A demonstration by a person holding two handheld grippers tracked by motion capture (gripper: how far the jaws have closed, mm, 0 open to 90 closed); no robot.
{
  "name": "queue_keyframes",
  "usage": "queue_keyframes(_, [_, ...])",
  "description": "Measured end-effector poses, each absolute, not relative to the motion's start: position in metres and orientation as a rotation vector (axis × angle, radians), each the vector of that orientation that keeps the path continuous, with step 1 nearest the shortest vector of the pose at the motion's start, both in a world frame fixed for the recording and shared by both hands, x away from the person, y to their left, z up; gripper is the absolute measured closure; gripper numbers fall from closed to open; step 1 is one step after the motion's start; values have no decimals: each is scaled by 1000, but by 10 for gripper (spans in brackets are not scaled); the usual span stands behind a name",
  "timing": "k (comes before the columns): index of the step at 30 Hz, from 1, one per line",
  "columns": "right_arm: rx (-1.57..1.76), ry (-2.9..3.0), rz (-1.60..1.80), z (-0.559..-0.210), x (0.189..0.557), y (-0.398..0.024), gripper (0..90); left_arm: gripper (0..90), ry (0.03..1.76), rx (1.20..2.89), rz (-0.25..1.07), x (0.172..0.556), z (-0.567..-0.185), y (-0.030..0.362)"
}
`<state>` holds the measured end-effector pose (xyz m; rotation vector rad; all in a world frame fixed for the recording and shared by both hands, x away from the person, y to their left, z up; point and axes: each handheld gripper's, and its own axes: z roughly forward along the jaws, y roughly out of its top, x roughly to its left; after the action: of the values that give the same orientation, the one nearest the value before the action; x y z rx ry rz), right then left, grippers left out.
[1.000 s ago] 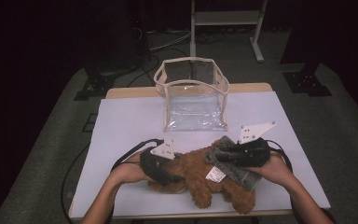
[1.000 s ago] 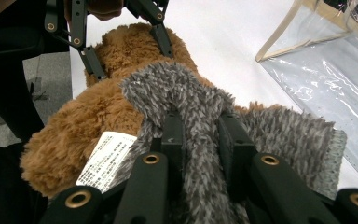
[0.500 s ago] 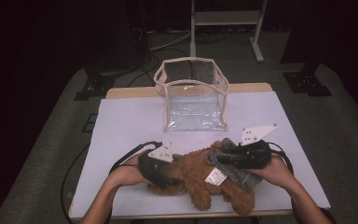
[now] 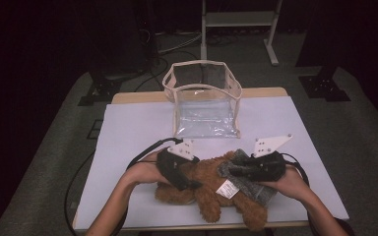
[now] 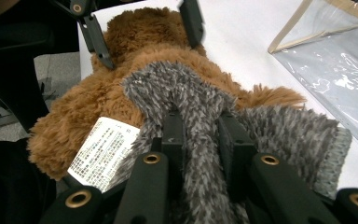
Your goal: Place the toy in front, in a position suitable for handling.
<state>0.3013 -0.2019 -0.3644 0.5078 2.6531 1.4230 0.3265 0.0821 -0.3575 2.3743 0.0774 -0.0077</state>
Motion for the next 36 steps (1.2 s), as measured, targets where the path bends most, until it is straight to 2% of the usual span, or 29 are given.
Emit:
queue_keyframes(5, [493, 2645, 1435, -365, 298, -204, 742, 178, 65, 2386, -57, 335, -360, 62])
queue_keyframes(7, [486, 2634, 1430, -364, 296, -205, 743, 225, 58, 2403, -72, 335, -363, 58])
queue_keyframes(10, [488, 2616, 1429, -358, 294, -213, 742, 244, 68, 2409, -74, 334, -365, 57])
queue_keyframes(17, [526, 2617, 1420, -360, 291, -221, 742, 248, 49, 2423, -72, 330, -363, 57])
queue_keyframes(21, [530, 2628, 1439, -365, 291, -218, 743, 184, 52, 2429, -73, 334, -361, 53])
queue_keyframes(25, [509, 2643, 1441, -366, 291, -215, 743, 80, 61, 2421, -98, 338, -365, 43])
queue_keyframes(36, [497, 2656, 1429, -367, 293, -211, 743, 28, 22, 2511, -132, 342, -371, 20])
